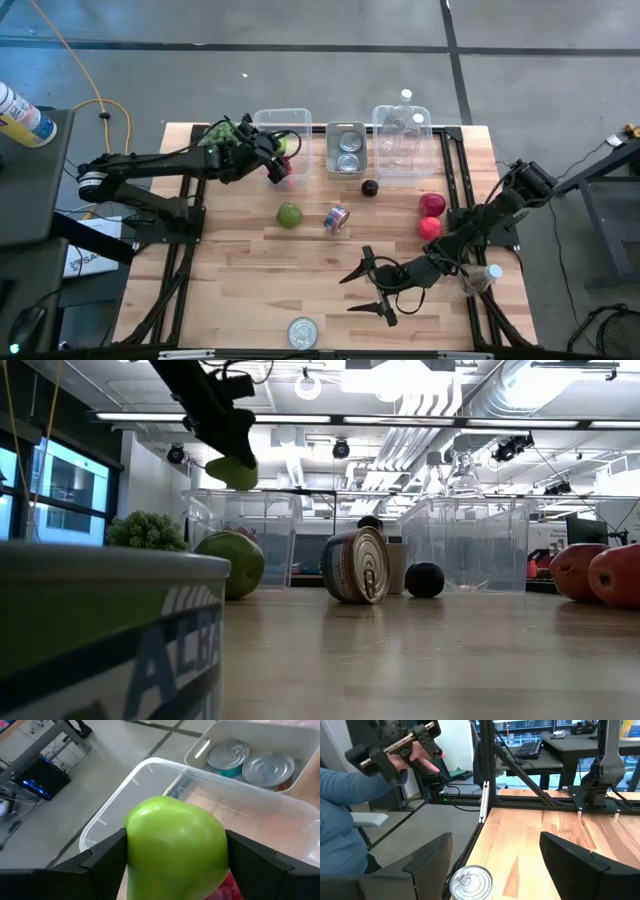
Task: Pick & Place Food Item
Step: Put the pear into the left transparent bin
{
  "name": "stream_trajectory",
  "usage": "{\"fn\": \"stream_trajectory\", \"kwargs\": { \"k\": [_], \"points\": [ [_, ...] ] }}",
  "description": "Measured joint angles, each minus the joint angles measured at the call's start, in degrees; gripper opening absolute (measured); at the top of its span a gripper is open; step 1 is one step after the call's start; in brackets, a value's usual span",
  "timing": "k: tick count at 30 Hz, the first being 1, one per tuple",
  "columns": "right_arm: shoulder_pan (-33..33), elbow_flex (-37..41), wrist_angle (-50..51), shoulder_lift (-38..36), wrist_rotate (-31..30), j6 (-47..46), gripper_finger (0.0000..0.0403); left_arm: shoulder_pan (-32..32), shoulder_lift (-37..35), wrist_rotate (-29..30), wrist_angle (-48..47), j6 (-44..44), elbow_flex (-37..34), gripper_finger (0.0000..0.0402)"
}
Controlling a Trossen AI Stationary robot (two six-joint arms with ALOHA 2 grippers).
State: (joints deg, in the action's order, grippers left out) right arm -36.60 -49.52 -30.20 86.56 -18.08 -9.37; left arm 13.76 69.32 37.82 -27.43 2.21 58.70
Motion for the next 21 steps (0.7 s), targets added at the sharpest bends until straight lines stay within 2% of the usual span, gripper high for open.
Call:
{"fn": "stream_trajectory", "kwargs": {
  "k": [5, 12, 16, 21],
  "points": [
    [0.0, 0.0, 0.0, 0.0, 0.1, -0.2, 0.0289, 0.2, 3.9, 0.2, 0.0, -6.5, 0.0, 0.0293],
    [0.0, 0.0, 0.0, 0.0, 0.0, -2.9, 0.0289, -1.2, 7.8, 7.3, 1.3, -4.5, 0.0, 0.0293],
    [0.0, 0.0, 0.0, 0.0, 0.0, -3.0, 0.0289, -1.4, 7.8, 5.3, 1.3, -9.2, 0.0, 0.0293],
    [0.0, 0.0, 0.0, 0.0, 0.0, -3.1, 0.0289, -2.0, 7.7, -2.9, 1.6, -10.4, 0.0, 0.0293]
  ]
}}
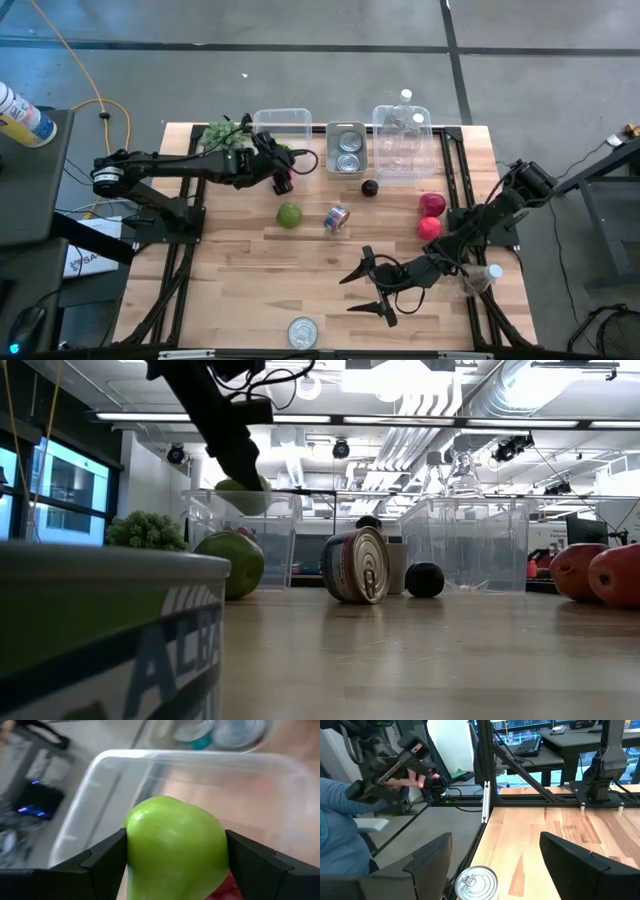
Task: Pick & Place Food Item
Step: Put the pear into the left transparent bin
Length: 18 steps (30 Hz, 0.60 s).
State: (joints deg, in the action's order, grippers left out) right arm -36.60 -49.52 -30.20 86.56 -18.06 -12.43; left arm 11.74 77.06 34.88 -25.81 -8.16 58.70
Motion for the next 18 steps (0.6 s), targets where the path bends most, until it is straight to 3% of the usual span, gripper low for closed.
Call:
{"fn": "stream_trajectory", "kwargs": {
  "k": [8, 18],
  "points": [
    [0.0, 0.0, 0.0, 0.0, 0.0, -1.5, 0.0289, 0.0, -1.2, -8.0, -1.6, 3.5, 0.0, 0.0293],
    [0.0, 0.0, 1.3, 0.0, 0.0, -0.9, 0.0289, 1.3, -2.4, -6.1, -2.5, 1.9, 0.0, 0.0292]
  ]
}}
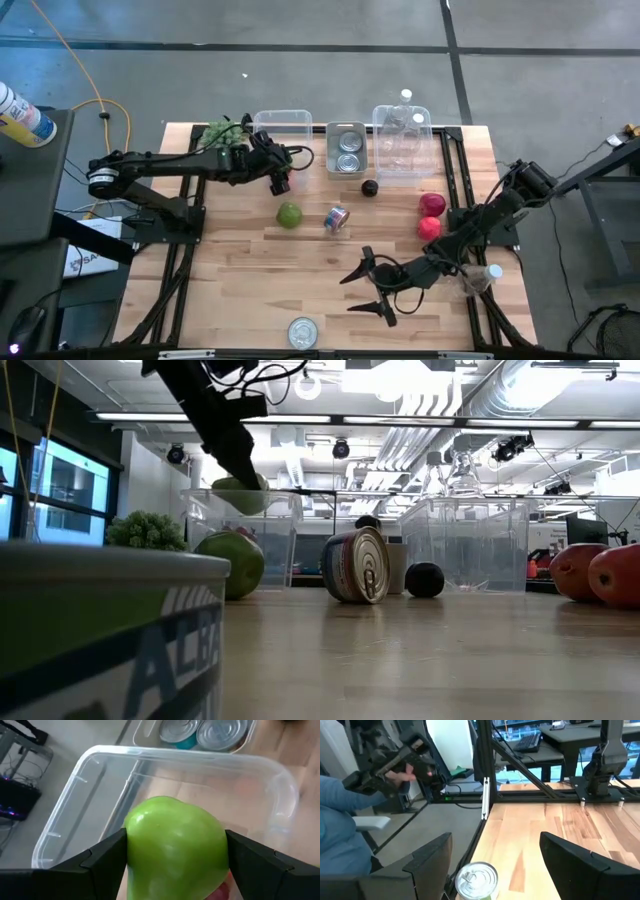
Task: Pick & Place Food Item
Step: Put the pear into the left transparent bin, then put the green tuna can into the gray bin
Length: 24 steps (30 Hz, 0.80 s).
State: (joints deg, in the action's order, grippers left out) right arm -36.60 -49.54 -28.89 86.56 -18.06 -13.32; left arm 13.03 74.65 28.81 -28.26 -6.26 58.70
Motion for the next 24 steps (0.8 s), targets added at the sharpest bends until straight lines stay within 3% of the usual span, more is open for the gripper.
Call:
{"fn": "stream_trajectory", "kwargs": {
  "k": [5, 13, 24],
  "points": [
    [0.0, 0.0, 2.1, 0.0, 0.0, 0.2, 0.0289, -0.4, 0.0, -0.2, 0.2, -4.0, 0.0, 0.0292],
    [0.0, 0.0, 4.0, 0.0, 0.0, 6.1, 0.0289, -0.8, -1.2, -0.5, 2.1, -2.4, 0.0, 0.0295],
    [0.6, 0.0, 7.1, 0.0, 0.0, 5.8, 0.0289, -0.8, -2.1, -1.0, 2.9, -0.2, 0.0, 0.0378]
  ]
}}
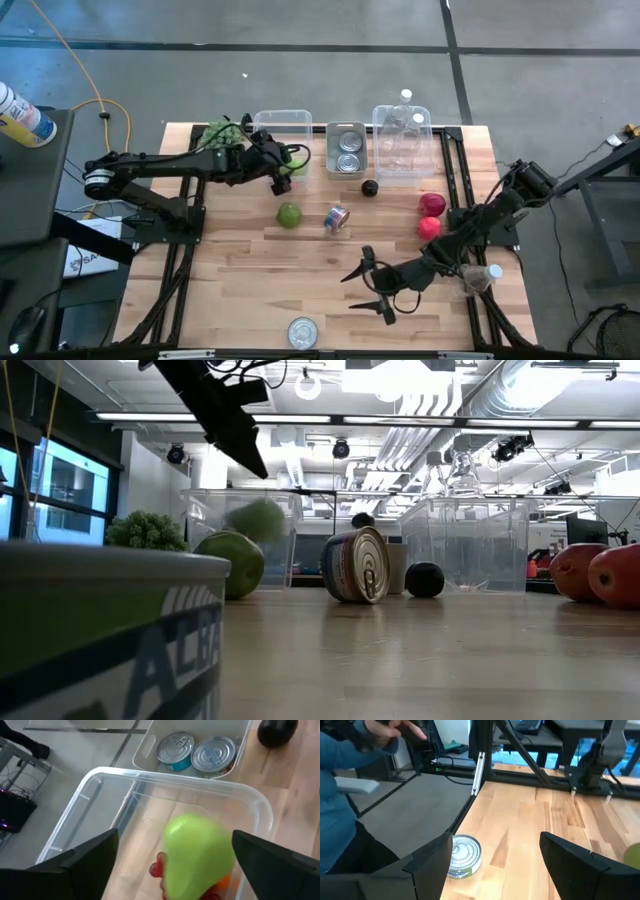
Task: Pick & Place Food Item
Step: Put the green tuna can into the gray bin
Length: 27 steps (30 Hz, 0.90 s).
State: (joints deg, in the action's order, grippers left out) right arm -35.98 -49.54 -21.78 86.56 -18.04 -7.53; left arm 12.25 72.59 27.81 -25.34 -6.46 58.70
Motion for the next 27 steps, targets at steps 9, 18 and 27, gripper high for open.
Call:
{"fn": "stream_trajectory", "kwargs": {
  "k": [9, 18, 27],
  "points": [
    [0.9, 0.0, 0.3, 0.0, 0.0, -2.9, 0.0289, -0.7, -0.1, 0.0, -0.3, 0.2, 0.0, 0.0396],
    [0.7, 0.0, 0.5, 0.0, 0.2, -4.7, 0.0289, -11.2, -1.2, 1.1, -1.9, -3.0, 0.0, 0.0396],
    [0.6, 0.0, 0.1, 0.0, 0.1, -8.0, 0.0289, -29.2, -3.8, 0.8, -0.9, -2.7, 1.0, 0.0396]
  ]
}}
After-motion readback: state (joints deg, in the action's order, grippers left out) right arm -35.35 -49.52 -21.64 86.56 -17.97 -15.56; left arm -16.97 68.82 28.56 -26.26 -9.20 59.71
